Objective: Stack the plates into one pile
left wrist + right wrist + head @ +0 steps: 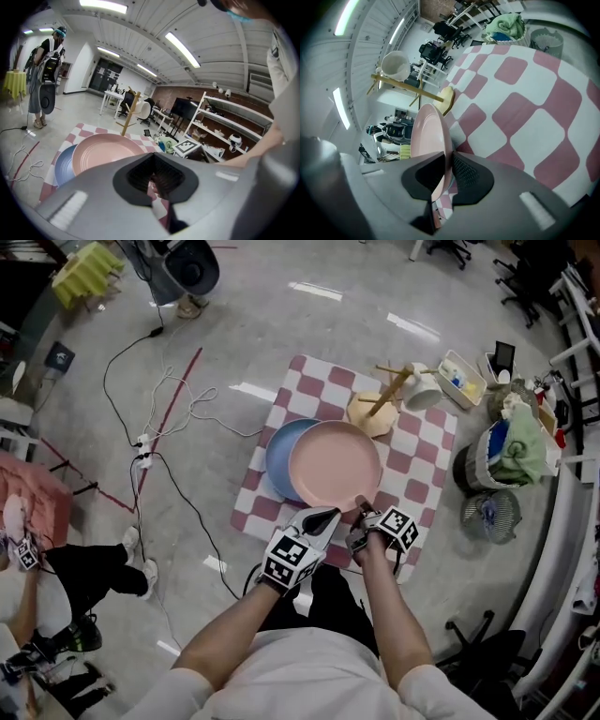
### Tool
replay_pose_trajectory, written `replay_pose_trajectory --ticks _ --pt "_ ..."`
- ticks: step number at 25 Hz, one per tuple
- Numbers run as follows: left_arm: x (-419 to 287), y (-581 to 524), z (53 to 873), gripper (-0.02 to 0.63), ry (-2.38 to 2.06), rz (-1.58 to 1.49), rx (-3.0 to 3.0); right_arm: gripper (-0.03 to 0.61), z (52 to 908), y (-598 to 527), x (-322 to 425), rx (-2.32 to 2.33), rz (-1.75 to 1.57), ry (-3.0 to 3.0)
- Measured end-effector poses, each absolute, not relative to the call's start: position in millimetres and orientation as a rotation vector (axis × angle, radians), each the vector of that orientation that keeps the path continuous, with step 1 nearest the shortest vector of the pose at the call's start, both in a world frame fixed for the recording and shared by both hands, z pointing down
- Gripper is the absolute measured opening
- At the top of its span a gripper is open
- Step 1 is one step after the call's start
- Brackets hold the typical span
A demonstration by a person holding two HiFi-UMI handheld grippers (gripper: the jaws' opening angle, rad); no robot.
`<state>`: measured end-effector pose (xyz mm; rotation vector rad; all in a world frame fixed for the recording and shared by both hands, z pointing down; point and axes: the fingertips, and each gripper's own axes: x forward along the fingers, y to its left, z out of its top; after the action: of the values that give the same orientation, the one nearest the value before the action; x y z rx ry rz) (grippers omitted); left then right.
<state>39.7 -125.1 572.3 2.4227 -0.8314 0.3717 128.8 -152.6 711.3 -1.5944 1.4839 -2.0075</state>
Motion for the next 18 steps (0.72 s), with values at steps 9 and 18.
replay_pose_trajectory --ticks 9,18 --pt "-12.8 -123.7 578.7 0.006 -0.937 0.332 2.359 0.054 724.9 -165.6 72.2 -1.615 -2.079 1.557" --pt "-38.1 -127.8 581.3 0.006 -1.003 0.299 2.316 0.057 731.2 -179.8 58.9 -1.704 -2.097 1.672"
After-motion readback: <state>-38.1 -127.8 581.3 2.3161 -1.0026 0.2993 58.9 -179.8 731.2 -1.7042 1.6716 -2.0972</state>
